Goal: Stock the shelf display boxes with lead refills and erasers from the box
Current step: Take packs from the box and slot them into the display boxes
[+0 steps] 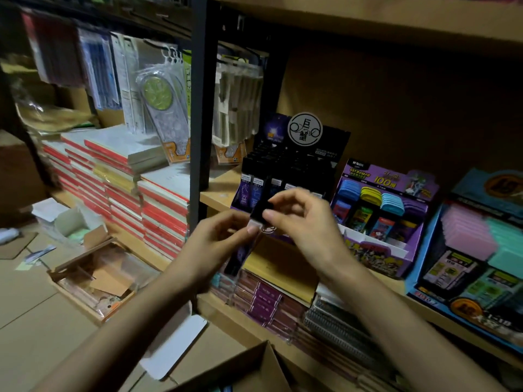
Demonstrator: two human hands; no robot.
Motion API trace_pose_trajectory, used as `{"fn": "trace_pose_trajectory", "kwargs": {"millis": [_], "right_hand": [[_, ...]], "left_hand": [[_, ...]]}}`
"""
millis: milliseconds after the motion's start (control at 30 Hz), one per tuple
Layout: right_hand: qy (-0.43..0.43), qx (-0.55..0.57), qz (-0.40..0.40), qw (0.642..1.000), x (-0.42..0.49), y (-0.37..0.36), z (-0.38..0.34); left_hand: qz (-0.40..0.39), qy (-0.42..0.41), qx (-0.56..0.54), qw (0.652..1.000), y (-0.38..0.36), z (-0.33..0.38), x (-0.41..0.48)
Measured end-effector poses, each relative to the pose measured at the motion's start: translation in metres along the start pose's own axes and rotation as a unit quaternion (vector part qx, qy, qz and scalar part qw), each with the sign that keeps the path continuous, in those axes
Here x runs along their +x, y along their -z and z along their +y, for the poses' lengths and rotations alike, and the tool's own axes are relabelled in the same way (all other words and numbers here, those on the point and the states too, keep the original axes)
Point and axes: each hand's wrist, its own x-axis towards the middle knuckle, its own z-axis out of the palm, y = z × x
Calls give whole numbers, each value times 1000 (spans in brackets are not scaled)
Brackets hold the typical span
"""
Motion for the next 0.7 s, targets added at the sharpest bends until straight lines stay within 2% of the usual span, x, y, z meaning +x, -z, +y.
{"fn": "trace_pose_trajectory", "kwargs": {"millis": [67, 133, 233, 333, 500, 700], "right_hand": [[24, -8, 44, 999, 16, 19, -3], [52, -28, 102, 993, 32, 35, -5], [79, -56, 173, 980, 50, 44, 0], [94, -94, 174, 976, 60, 37, 12], [132, -180, 142, 964, 66, 30, 20], [144, -232, 123, 954, 71, 27, 23]], "left_hand": [[29, -21, 43, 998, 8, -2, 28], [74, -5, 116, 991, 17, -9, 54], [59, 42, 171, 983, 16, -28, 75], [56, 92, 103, 989, 5, -45, 78], [86, 114, 16, 990, -1, -55, 79], [80, 149, -46, 985, 1, -57, 81]]}}
